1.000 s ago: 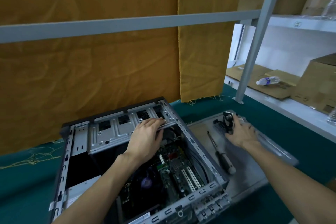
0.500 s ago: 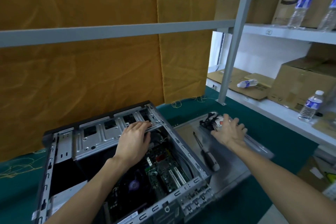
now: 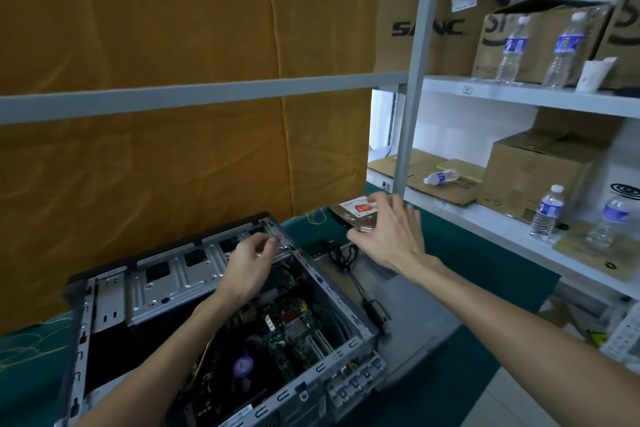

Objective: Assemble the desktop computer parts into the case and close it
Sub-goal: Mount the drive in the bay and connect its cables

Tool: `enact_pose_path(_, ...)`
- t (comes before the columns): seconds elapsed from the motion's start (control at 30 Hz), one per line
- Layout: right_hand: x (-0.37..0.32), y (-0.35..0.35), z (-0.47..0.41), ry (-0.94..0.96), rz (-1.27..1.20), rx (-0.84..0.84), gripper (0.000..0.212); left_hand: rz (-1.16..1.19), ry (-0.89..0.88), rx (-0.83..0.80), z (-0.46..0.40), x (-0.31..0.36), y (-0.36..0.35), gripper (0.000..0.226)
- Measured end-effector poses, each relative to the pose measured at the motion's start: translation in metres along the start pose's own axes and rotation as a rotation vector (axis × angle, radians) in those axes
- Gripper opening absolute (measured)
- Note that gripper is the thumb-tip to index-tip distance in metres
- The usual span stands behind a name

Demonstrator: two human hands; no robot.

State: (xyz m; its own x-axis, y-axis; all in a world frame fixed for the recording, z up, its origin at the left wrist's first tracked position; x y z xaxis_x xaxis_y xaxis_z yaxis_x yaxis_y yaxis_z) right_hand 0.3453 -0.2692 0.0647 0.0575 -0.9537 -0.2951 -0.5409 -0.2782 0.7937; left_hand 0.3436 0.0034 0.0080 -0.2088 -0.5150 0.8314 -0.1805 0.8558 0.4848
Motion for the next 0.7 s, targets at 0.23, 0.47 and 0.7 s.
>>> enact_pose_path(0.23,-0.088,0.008,0.031,0.241,-0.416,-0.053,0.077,0.987,0.557,-0.213,-0.003,0.010,-0.019,0.053)
enact_pose_path(0.47,-0.131,-0.030,0.033,0.354,-0.407,-0.316,0.090,0.943,0.500,0.050,-0.011,-0.003,0.038,0.030)
enact_pose_path(0.7,-0.148,-0.050,0.009,-0.249,-0.778,-0.422,0.056,0.725,0.124,0.172,-0.027,0.026,0.108,0.028)
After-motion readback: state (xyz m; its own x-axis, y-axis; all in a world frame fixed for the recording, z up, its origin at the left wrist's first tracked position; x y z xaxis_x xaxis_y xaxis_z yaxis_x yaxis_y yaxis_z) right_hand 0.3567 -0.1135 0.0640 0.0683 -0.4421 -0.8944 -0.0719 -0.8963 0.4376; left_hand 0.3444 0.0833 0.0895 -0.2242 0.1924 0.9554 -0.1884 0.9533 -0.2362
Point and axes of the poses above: each hand's wrist, its own z-axis away from the middle knuckle, its own y-axis out of the back of the hand, x = y × z, the point moved 8 cm from there along -z, towards the middle knuckle, and after that the axes turned 5 degrees about x, right-handed, at the moved point
